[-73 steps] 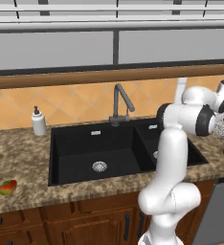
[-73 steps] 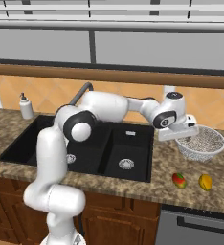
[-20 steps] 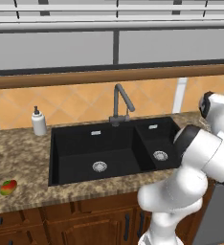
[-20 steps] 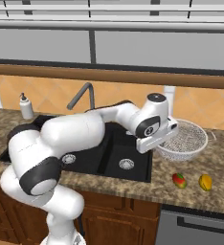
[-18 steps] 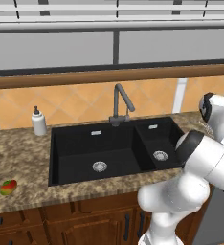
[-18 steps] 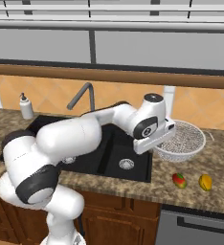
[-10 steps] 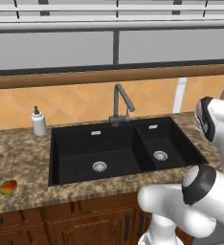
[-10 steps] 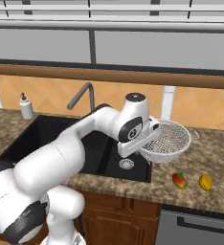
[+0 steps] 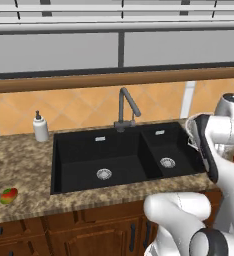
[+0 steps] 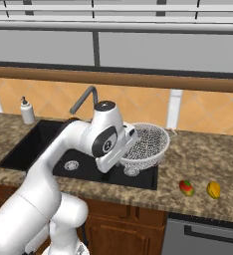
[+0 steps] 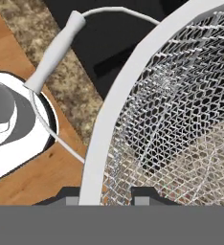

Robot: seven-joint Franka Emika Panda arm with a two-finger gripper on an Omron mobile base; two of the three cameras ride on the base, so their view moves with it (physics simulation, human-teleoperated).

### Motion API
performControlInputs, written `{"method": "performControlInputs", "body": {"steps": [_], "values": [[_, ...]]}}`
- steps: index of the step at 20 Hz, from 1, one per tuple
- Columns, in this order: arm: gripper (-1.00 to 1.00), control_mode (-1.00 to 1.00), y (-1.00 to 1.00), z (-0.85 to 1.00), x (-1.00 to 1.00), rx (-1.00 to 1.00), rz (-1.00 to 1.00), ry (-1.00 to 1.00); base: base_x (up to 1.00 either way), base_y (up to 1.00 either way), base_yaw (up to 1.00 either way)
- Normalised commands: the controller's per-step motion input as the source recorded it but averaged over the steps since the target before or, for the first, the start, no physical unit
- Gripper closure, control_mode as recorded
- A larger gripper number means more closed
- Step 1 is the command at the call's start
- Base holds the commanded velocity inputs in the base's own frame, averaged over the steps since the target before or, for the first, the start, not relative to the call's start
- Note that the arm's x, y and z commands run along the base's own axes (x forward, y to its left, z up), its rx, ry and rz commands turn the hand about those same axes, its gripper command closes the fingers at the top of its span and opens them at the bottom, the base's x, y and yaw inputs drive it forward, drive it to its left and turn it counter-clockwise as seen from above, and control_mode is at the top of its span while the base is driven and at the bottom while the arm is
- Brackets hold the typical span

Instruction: Put the colander in the sink, put the mango, mango, mango in the colander, and turn on the sink faucet and pour water over the colander.

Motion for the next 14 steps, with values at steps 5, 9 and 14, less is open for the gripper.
{"method": "performControlInputs", "body": {"steps": [5, 9, 14], "values": [[1.0, -1.0, 0.87, 0.11, -0.45, 0.0, 0.02, 0.0, 0.0, 0.0, 0.0], [1.0, -1.0, 0.96, 0.15, -0.24, 0.0, 0.0, 0.01, 0.0, 0.0, 0.0], [1.0, -1.0, 0.82, 0.15, -0.25, 0.03, 0.0, 0.05, 0.0, 0.0, 0.0]]}}
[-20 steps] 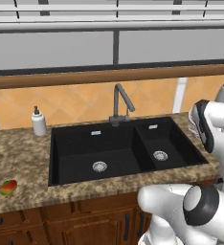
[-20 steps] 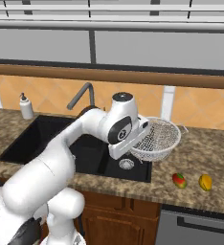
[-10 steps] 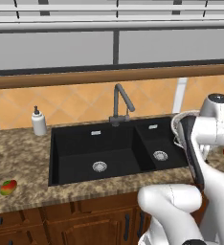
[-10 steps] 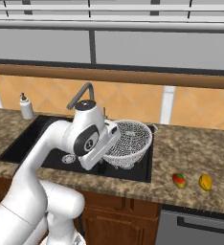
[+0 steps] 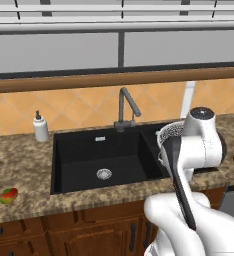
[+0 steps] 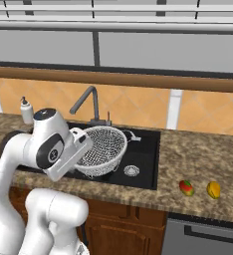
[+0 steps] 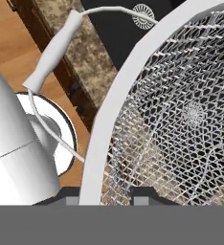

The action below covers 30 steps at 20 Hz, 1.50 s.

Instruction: Put the colander in the sink, put the mango, mango, mango in the colander, and turn on the sink faucet and pour water over the colander.

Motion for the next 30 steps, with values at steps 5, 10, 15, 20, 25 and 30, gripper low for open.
{"method": "performControlInputs", "body": {"steps": [5, 10, 15, 20, 25, 30], "values": [[1.0, -1.0, 0.94, 0.04, -0.07, 0.04, -0.01, 0.04, 0.0, 0.0, 0.0], [1.0, -1.0, 0.97, 0.06, 0.07, 0.04, -0.03, 0.05, 0.0, 0.0, 0.0], [1.0, -1.0, 0.8, 0.06, 0.42, 0.07, 0.0, 0.12, 0.0, 0.0, 0.0], [1.0, -1.0, 0.83, 0.0, 0.66, 0.0, -0.06, 0.11, 0.0, 0.0, 0.0], [1.0, -1.0, 0.51, -0.12, 0.92, 0.0, -0.14, 0.02, 0.0, 0.0, 0.0], [1.0, -1.0, 0.14, -0.33, 0.91, 0.02, -0.25, 0.0, 0.0, 0.0, 0.0]]}}
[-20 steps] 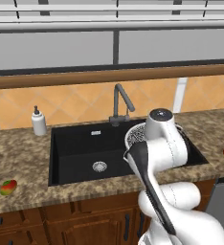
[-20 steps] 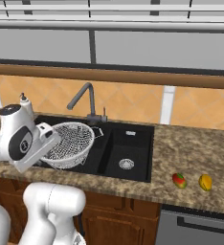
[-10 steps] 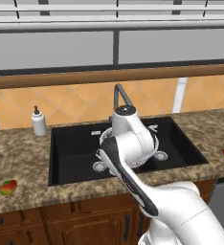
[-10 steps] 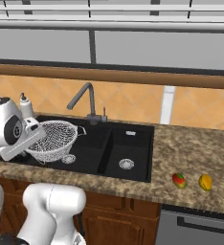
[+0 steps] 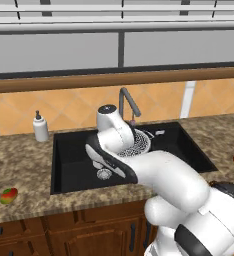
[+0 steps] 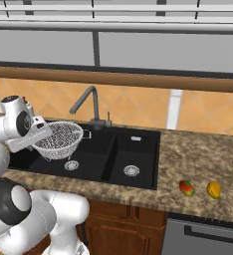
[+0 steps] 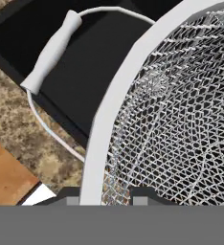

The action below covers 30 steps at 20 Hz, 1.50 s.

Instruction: Put the colander in the sink, put the mango, mango, mango in the colander, and turn on the sink faucet and pour water over the colander.

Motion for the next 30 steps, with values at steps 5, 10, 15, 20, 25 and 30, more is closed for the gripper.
{"method": "performControlInputs", "body": {"steps": [5, 10, 15, 20, 25, 30], "values": [[1.0, -1.0, 0.0, -0.58, 0.8, 0.08, -0.2, 0.0, 0.0, 0.0, 0.0], [1.0, -1.0, 0.13, -0.62, 0.64, 0.02, -0.14, 0.0, 0.0, 0.0, 0.0], [1.0, -1.0, 0.0, -0.56, 0.52, 0.0, -0.11, 0.01, 0.0, 0.0, 0.0], [1.0, -1.0, 0.0, -0.55, 0.24, 0.0, -0.06, 0.0, 0.0, 0.0, 0.0], [1.0, -1.0, 0.0, -0.51, 0.18, 0.0, -0.03, 0.0, 0.0, 0.0, 0.0], [1.0, -1.0, -0.03, -0.5, 0.16, 0.0, -0.01, 0.05, 0.0, 0.0, 0.0]]}}
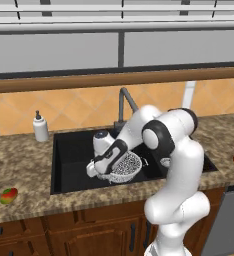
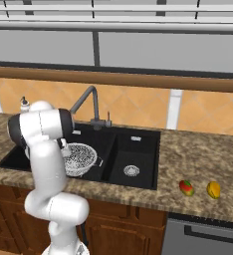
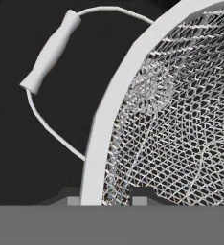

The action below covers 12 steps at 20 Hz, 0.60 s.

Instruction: Put the colander in the sink, put the mango, mango, mango in the colander, and turn on the sink faucet and pour water over the colander.

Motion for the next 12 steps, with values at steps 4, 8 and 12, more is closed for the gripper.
{"method": "performControlInputs", "body": {"steps": [4, 8, 12], "values": [[1.0, -1.0, 0.0, -0.36, 0.28, 0.0, 0.0, 0.04, 0.0, 0.0, 0.0], [1.0, -1.0, 0.0, -0.22, 0.22, 0.0, 0.0, 0.0, 0.0, 0.0, 0.0], [1.0, -1.0, 0.0, -0.19, 0.17, 0.0, 0.0, 0.0, 0.0, 0.0, 0.0]]}}
